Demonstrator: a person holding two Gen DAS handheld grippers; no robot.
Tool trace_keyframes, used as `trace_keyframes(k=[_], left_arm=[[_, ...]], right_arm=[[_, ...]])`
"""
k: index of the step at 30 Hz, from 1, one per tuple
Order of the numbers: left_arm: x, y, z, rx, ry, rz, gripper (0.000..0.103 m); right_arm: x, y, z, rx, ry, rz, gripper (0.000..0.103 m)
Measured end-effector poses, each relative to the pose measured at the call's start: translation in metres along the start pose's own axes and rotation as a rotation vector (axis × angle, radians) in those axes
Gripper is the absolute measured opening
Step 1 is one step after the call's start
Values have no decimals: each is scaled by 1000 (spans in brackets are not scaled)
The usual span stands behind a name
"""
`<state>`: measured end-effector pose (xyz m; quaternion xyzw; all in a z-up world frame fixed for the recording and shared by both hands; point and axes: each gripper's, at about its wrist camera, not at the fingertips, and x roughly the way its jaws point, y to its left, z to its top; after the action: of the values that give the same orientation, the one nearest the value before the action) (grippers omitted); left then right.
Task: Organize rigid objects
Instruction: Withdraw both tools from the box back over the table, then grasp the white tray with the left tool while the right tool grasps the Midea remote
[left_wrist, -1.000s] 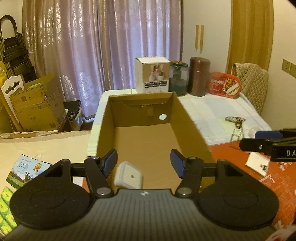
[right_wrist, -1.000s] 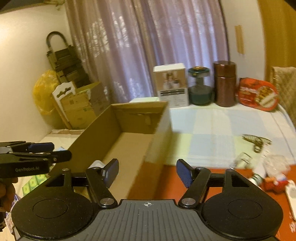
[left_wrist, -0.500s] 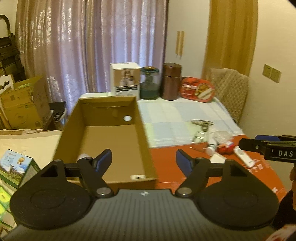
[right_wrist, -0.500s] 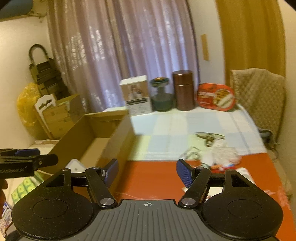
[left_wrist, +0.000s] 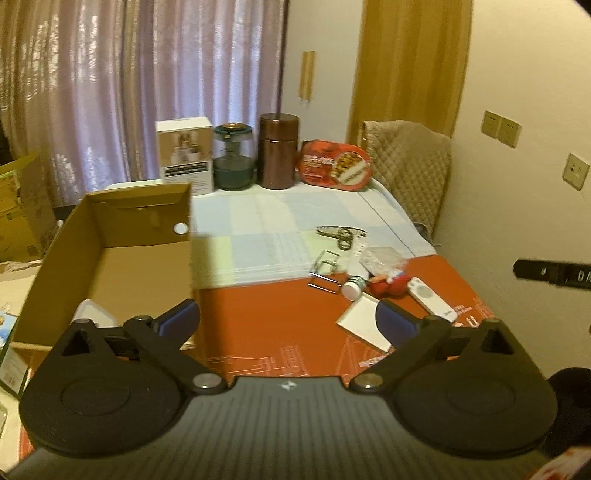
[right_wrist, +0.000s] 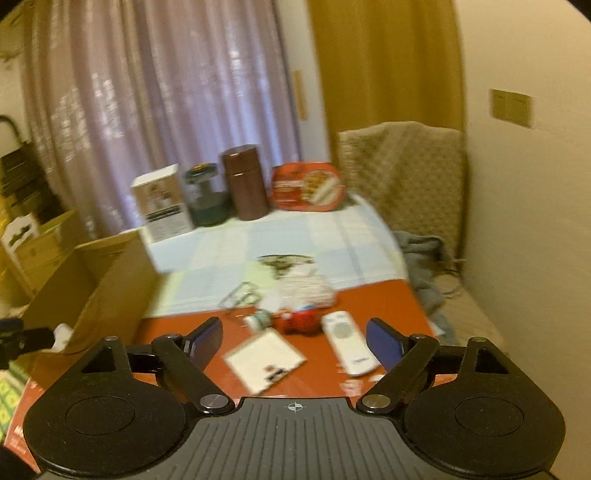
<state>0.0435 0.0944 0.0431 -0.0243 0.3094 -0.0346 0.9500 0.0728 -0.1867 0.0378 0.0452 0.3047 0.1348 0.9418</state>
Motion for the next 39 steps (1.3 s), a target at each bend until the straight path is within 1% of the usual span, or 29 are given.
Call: trace_keyframes(k=[7, 11, 14, 18, 21, 26, 32, 36, 39], left_arm=[[19, -23, 1, 40, 8, -54, 101], [32, -33, 0, 61, 34, -94, 101], [43, -38, -3, 75, 48, -103, 101], [56, -44, -8, 97, 57, -126, 101], [70, -51, -14, 135, 67, -150, 101], [100, -60, -25, 193, 98, -179, 101], [142, -71, -34, 260, 129, -229, 101], [171, -80, -39, 318, 145, -290, 101], [192, -86, -42, 358, 158, -313, 101]], right_arm=[[-10, -37, 6, 27, -10, -44, 84], [-8, -52, 3, 29, 6, -58, 84], [-1, -61, 1, 24, 22, -58, 84], [17, -66, -5, 1, 52, -42, 84], [31, -69, -10, -8, 78, -24, 84], [60, -73, -21, -47, 131, 16, 84], [98, -80, -38, -82, 201, 37, 84], [119, -87, -45, -95, 223, 50, 84], [130, -91, -47, -103, 222, 69, 84]])
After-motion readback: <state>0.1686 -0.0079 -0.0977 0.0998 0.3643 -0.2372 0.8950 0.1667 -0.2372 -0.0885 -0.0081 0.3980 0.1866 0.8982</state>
